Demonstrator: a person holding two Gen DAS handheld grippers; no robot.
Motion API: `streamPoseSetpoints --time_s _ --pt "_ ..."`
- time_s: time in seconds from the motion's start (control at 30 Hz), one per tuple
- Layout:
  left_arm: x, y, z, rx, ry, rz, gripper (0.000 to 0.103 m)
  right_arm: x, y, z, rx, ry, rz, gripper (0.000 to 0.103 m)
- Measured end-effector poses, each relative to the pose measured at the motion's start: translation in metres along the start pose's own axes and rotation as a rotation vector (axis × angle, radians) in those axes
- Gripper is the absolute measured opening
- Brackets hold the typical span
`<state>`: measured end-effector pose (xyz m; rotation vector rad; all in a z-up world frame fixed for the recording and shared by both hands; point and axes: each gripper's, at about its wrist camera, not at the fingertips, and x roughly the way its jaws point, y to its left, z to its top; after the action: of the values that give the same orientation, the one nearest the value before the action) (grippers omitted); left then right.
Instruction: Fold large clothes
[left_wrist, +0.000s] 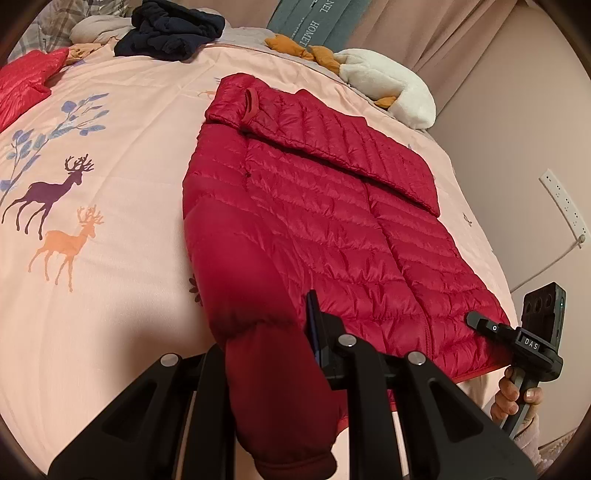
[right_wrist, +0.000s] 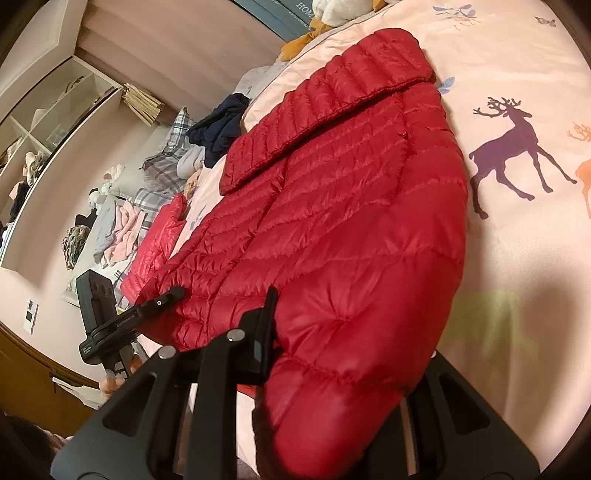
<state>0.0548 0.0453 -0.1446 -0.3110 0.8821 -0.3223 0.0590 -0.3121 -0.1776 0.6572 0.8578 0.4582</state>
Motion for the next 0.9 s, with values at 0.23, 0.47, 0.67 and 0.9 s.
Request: streamPoseSetpoints --time_s 0.23,0.47,0.67,0.9 --pt "-0.007 -0.005 0.001 0.018 -0.007 -0.007 0.016 -0.008 0.004 0.003 -0.027 -0.01 0.021 0.021" --pt "-0.01 -0.006 0.001 0.019 -0.008 -0.01 0.016 -0.014 0.002 0.008 -0.042 -0.015 0.046 0.021" --pt "-0.013 -0.008 0.002 0.023 -0.005 -0.009 0.016 -0.017 0.005 0.012 -0.056 -0.016 0.069 0.021" --pt "-0.019 -0.013 0.001 0.03 -0.011 -0.013 0.016 -0.024 0.006 0.014 -0.076 -0.02 0.091 0.021"
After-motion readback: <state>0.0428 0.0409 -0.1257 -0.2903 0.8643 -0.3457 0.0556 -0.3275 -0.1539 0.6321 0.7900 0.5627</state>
